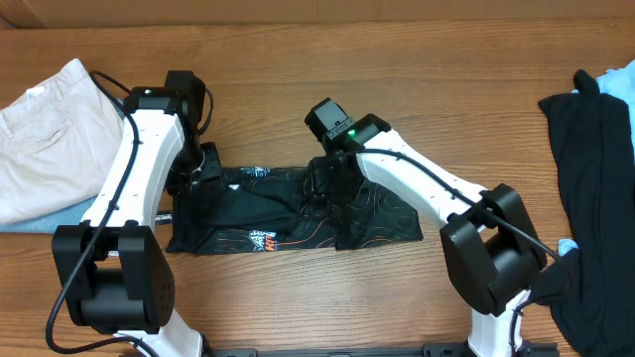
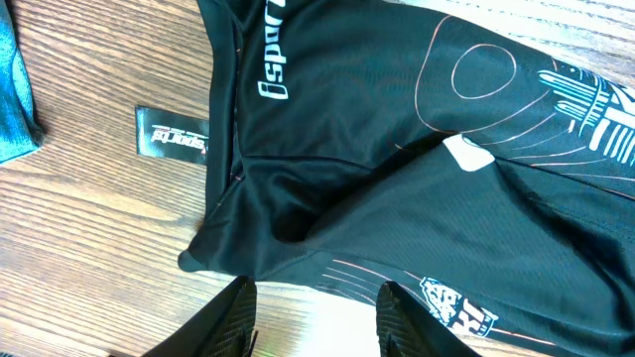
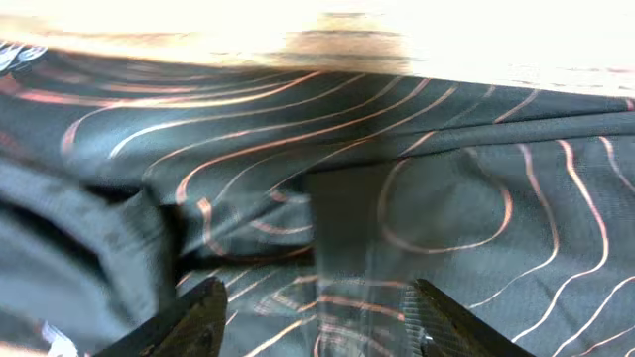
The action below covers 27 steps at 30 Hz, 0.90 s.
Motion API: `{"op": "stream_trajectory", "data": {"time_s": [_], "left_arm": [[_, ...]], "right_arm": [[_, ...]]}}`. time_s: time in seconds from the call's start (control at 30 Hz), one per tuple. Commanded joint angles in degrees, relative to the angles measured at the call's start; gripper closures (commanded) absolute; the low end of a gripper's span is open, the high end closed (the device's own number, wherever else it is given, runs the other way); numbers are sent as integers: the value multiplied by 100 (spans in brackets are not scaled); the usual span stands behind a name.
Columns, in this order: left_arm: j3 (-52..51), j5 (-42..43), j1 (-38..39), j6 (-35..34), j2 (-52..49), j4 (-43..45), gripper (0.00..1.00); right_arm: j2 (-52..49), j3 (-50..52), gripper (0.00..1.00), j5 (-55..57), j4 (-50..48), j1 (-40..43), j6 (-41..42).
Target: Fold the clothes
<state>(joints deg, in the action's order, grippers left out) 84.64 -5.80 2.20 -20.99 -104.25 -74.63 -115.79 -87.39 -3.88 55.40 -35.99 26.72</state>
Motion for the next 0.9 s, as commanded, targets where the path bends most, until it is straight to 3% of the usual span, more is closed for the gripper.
{"op": "stream_trajectory", "data": {"time_s": [0.0,0.23,0.43,0.87], "left_arm": [[92,-15,-2,42,85,-31,58],[92,-17,-2,44,85,-35,57],[92,-15,-2,44,85,-33,57],[92,-20,-4,46,85,-33,57]], "right_arm": [[-212,-144,42,293,-55,4,490],[-426,-144,60,332,-138,9,704],[-426,-144,96,584,-264,26,953],[-422,-828,96,575,-42,26,627]]}}
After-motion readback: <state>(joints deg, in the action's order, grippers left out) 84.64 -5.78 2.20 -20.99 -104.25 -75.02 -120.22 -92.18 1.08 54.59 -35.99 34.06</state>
